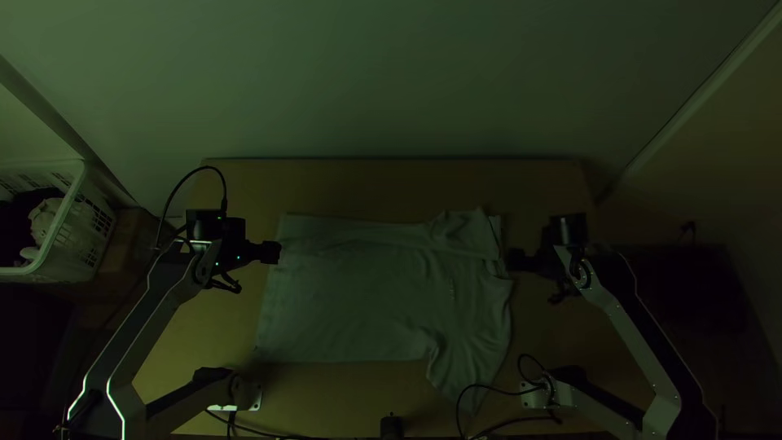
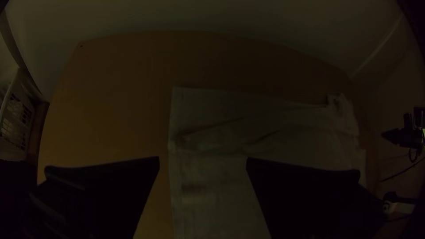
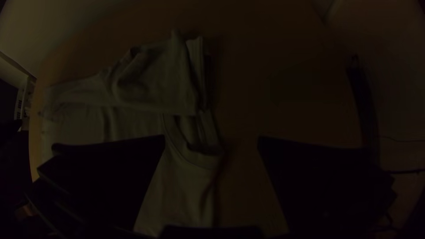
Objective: Fold the t-shirt
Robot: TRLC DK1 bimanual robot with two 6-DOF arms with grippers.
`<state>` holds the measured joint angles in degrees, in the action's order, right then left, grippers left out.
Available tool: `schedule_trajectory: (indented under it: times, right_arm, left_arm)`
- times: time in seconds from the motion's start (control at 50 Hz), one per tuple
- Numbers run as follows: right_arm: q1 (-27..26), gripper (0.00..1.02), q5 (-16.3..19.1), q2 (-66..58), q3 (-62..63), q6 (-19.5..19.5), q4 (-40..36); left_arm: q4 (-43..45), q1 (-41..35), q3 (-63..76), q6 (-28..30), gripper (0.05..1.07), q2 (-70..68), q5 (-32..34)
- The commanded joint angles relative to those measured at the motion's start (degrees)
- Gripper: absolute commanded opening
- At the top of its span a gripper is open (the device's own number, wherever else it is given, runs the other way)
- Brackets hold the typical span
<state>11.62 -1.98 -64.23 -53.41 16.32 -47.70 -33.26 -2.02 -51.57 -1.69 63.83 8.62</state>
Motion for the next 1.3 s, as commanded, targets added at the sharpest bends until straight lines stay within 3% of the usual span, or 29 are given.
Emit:
schedule_trajectory:
  times: [0.0, 0.18, 0.3, 0.52, 0.74, 1.04, 1.28]
  right_arm:
    - [0.2, 0.97, -0.4, 2.5, -2.2, 2.3, -4.4]
    - [1.1, 0.97, -0.4, 5.4, -2.1, 4.0, -10.2]
    - [3.0, 0.97, -0.3, 6.8, -1.8, 7.5, -14.2]
    - [7.4, 0.97, 0.2, 7.7, -0.9, 13.1, -18.8]
    - [11.7, 0.97, 2.6, 6.0, -0.2, 18.0, -21.9]
    - [11.8, 0.97, 7.3, 6.2, 1.9, 19.2, -22.8]
    - [11.9, 0.97, 7.8, 7.4, 3.2, 19.2, -22.8]
  left_arm:
    - [-4.8, -0.1, 2.0, 2.4, 1.02, -4.2, 0.8]
    - [-12.1, -0.7, 6.0, 7.7, 1.02, -11.0, -0.1]
    - [-17.5, -0.8, 7.8, 10.9, 1.02, -14.8, -0.8]
    - [-29.1, -1.6, 9.1, 12.3, 1.02, -14.8, -4.4]
    - [-33.8, -5.3, 10.3, 13.3, 1.02, -13.5, -8.4]
    - [-38.0, -7.6, 10.6, 14.5, 1.02, -6.4, -10.2]
    - [-39.9, -10.8, 10.6, 15.4, 1.01, -1.3, -12.8]
